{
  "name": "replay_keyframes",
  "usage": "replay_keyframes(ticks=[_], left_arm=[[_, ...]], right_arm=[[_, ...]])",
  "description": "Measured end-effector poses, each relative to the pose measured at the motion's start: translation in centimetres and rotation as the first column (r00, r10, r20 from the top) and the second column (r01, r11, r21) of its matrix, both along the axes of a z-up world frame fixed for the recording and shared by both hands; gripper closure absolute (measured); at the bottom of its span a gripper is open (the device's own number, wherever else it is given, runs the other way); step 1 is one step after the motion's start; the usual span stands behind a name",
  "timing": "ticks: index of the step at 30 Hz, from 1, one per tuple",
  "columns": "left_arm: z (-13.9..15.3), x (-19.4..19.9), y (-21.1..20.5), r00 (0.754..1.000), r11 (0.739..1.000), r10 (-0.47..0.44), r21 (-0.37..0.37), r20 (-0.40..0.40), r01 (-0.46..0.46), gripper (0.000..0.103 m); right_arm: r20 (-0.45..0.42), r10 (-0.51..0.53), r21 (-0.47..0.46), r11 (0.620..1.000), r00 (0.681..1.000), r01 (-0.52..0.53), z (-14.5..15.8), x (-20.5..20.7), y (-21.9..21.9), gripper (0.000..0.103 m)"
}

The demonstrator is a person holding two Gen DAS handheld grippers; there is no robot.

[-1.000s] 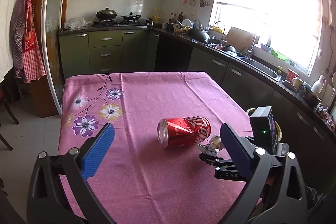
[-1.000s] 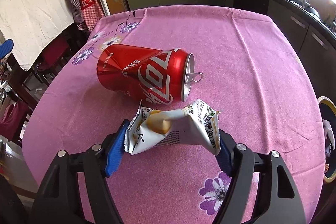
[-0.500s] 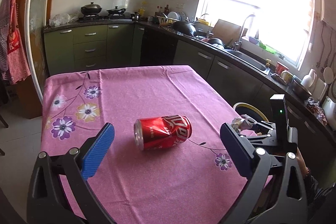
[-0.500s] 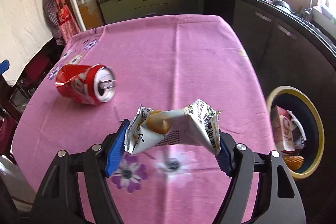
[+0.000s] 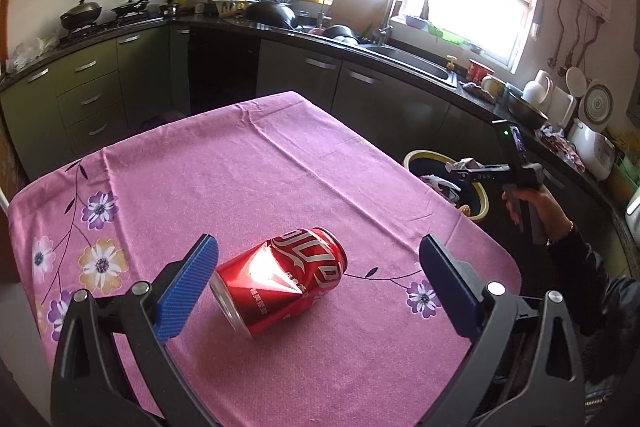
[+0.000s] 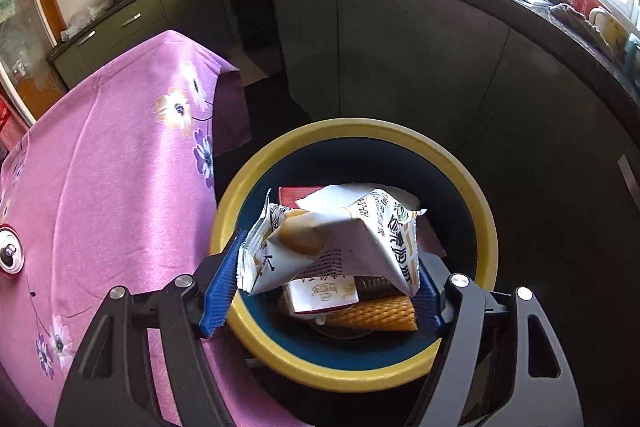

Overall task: Collect trash
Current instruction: 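Carry the wrapper over the bin and open the right gripper, then grasp the red cola can with the left gripper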

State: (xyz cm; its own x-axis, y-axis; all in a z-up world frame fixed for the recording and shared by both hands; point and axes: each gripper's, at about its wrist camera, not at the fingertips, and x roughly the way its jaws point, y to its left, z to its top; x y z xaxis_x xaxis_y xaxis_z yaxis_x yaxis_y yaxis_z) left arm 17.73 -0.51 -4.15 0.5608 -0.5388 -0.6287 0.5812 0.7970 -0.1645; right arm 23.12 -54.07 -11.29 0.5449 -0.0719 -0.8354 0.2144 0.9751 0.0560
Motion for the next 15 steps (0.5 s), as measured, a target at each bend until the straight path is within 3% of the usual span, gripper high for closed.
replay_keyframes(ticks=[2, 4, 5, 10, 15], left_arm=[[-0.2, 0.5, -0.4, 0.999, 0.999, -0.035, 0.029, 0.001, 0.035, 0.007], [-0.4, 0.9, -0.9, 0.997, 0.995, -0.077, 0.058, -0.004, 0.077, 0.007], [-0.5, 1.1, -1.1, 0.995, 0.993, -0.095, 0.075, -0.006, 0.095, 0.007], [-1.1, 1.5, -2.2, 0.979, 0.965, -0.203, 0.169, -0.019, 0.203, 0.007], [-2.0, 2.0, -3.1, 0.946, 0.908, -0.318, 0.269, -0.061, 0.323, 0.007]], right_arm=[[-0.017, -0.015, 0.003, 1.000, 1.000, 0.015, -0.5, 0.9, -0.8, 0.028], [-0.035, -0.040, -0.007, 0.999, 0.999, 0.040, -1.0, 1.3, -1.0, 0.012], [-0.030, -0.058, -0.018, 0.998, 0.998, 0.057, -1.0, 1.4, -1.5, 0.010], [0.019, -0.106, 0.005, 0.994, 0.994, 0.106, 0.4, 0.2, -2.3, 0.010], [0.055, -0.093, 0.036, 0.995, 0.994, 0.091, 1.7, -2.1, -0.8, 0.009]])
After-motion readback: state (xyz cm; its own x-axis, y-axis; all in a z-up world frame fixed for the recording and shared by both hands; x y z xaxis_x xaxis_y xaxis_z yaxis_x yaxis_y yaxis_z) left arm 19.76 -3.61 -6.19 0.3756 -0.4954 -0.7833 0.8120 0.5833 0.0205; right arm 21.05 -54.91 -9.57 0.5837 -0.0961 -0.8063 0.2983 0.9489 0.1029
